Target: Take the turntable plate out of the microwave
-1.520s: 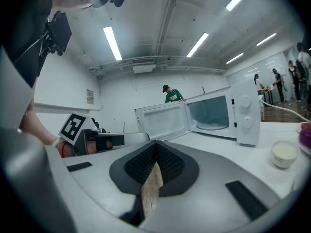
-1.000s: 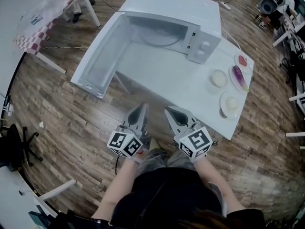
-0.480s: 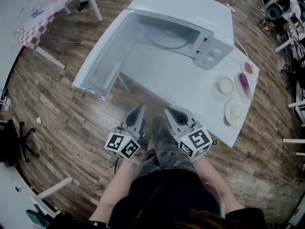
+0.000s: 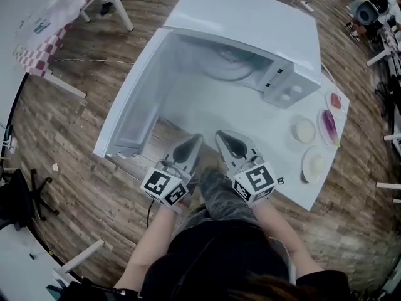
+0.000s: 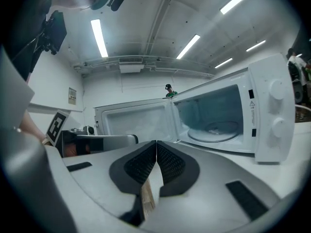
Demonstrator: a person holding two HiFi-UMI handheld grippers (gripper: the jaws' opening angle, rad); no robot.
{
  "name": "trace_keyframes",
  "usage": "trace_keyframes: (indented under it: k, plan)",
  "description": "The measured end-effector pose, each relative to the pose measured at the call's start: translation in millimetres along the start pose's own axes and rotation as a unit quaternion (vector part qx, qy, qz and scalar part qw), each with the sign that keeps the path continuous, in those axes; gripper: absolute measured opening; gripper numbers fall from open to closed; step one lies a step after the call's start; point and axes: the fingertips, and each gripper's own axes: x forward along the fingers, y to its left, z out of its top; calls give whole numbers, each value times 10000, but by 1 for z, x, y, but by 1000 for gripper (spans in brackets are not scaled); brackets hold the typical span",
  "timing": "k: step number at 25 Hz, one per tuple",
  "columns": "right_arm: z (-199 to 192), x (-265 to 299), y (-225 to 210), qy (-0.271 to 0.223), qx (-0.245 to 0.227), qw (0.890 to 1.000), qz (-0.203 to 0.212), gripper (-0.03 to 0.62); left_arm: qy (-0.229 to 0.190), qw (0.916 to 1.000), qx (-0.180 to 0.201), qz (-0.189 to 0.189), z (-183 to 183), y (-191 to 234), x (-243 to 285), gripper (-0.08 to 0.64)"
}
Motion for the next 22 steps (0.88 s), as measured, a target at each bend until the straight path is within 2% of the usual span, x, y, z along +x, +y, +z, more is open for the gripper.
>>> trace_keyframes:
  k: [3, 7, 11, 17, 22]
  plan:
    - [1, 12, -16, 1, 140, 9999, -89, 20, 46, 9998, -157, -102, 1, 11, 20, 11]
    - [-2, 24, -41, 87, 301, 9992, -242, 20, 292, 9992, -262, 88, -3, 36, 49, 11]
    - [-7, 36, -65, 194, 571, 9972, -442, 20, 413, 9980, -466, 103, -4, 52, 73, 11]
    - [-16, 53, -110, 357, 1180, 9880, -929, 20, 602, 9952, -740, 214, -4, 71, 106, 11]
    - [-19, 66, -131, 305, 1581, 9813, -1051, 20, 609, 9940, -884, 201, 1, 84, 115, 11]
